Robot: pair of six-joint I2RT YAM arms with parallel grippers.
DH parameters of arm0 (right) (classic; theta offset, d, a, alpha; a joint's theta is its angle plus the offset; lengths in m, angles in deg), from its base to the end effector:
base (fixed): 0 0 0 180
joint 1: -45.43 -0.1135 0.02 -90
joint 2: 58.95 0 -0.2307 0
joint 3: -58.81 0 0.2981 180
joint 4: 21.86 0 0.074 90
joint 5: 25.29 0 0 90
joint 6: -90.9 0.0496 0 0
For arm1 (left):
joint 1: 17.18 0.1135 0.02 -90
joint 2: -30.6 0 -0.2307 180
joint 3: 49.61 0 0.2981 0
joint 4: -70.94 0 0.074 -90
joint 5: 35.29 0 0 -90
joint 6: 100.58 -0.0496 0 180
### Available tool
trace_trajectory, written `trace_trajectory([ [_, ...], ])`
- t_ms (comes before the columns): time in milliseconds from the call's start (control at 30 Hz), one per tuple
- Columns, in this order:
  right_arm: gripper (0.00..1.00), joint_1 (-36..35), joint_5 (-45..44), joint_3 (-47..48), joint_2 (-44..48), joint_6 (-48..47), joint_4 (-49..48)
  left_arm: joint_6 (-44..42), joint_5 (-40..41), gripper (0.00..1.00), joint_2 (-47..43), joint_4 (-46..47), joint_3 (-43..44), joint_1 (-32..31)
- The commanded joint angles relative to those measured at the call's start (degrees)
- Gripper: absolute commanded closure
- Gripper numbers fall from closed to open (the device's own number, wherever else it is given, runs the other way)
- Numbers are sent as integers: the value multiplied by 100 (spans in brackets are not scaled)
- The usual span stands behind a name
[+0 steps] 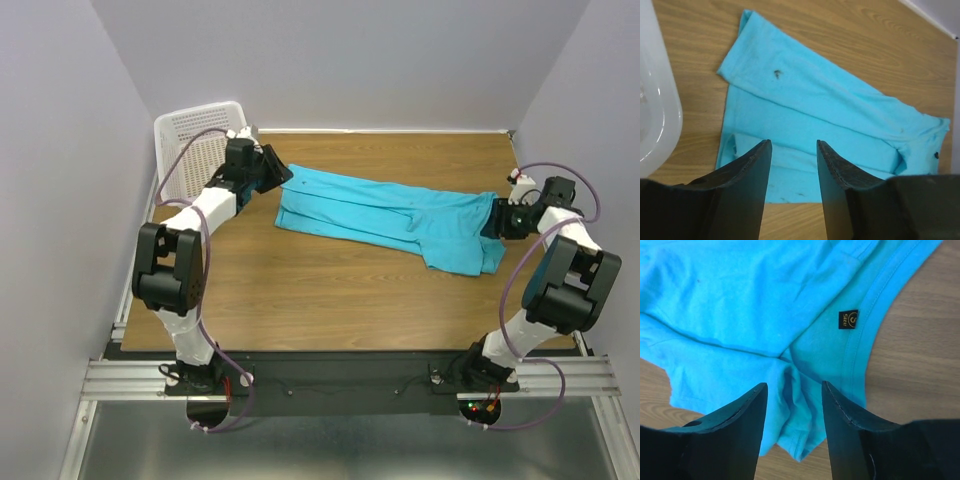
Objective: Fold and stack the t-shirts
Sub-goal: Fold the tshirt
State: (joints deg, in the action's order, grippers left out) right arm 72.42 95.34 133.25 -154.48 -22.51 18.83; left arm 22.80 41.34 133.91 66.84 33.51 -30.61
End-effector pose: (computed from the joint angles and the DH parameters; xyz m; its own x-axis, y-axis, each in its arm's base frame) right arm 0.3461 -0.1479 0.1330 -0.7904 0.0189 -0.6123 -0.1506 0.9629 0.2241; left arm 0.4490 -0.1190 0.1848 -0.5712 -0.4139 -0.7088 0.1397 0.8019 -0.5809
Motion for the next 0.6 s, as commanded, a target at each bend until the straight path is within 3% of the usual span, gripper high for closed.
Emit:
trace_trajectory([
  [0, 48, 44, 676, 90, 596, -83, -228, -542, -176, 43, -802, 427, 189, -28],
  [67, 48, 44, 1118, 19, 772, -834, 122, -771, 26, 37, -1267, 514, 31, -37],
  [167, 44, 26, 1629, 2, 895, -2362, 1404, -1377, 614, 27, -2032, 375, -329, -28],
  [200, 43, 0, 1595, -25, 895, -2804, 2034, -1596, 912, 22, -2434, 313, -548, -19],
  [233, 42, -9, 1508, -147, 887, -3513, 2284, -1738, 1063, 20, -2647, 234, -672, -28],
  [367, 42, -35, 1121, -620, 912, -4835, 2963, -1976, 1635, 14, -3597, 146, -1462, -19],
  [467, 42, -201, 814, -833, 1044, -5093, 2955, -2046, 1767, 14, -4028, -38, -1964, -19],
  [567, 42, -342, 515, -1018, 1089, -4769, 2613, -2055, 1820, 14, -4222, -135, -2377, -19],
])
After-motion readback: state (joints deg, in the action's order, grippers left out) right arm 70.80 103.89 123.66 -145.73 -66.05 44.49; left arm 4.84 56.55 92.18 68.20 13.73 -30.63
